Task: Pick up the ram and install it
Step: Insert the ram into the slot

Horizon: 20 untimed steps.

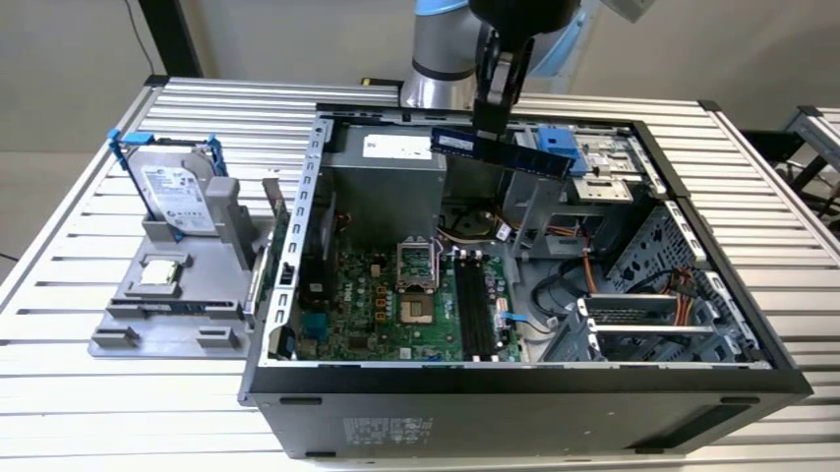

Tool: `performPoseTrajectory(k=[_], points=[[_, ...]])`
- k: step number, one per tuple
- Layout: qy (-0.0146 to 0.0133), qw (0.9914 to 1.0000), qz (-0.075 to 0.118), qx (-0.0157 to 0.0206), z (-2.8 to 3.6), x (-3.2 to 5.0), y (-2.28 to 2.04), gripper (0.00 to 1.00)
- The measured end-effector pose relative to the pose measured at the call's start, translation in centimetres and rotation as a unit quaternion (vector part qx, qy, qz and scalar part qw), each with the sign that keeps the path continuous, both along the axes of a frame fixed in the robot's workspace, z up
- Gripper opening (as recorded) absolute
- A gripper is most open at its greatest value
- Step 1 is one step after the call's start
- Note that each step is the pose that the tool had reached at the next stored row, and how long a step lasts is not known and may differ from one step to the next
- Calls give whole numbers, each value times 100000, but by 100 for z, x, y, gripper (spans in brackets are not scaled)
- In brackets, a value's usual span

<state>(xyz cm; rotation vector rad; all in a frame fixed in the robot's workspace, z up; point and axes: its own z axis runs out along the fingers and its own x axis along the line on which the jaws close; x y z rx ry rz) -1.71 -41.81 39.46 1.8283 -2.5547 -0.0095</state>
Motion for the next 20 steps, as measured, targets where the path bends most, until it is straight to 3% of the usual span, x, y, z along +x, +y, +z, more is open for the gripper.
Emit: performPoseTrajectory(k=[5, 10, 15, 20], points=[[-1, 99945, -3324, 3, 0, 1, 0, 0], [0, 99735, -7282, 1, 0, 1, 0, 0], [-1, 99364, -11263, 0, 0, 1, 0, 0], [1, 98817, -15336, 2, 0, 1, 0, 0]])
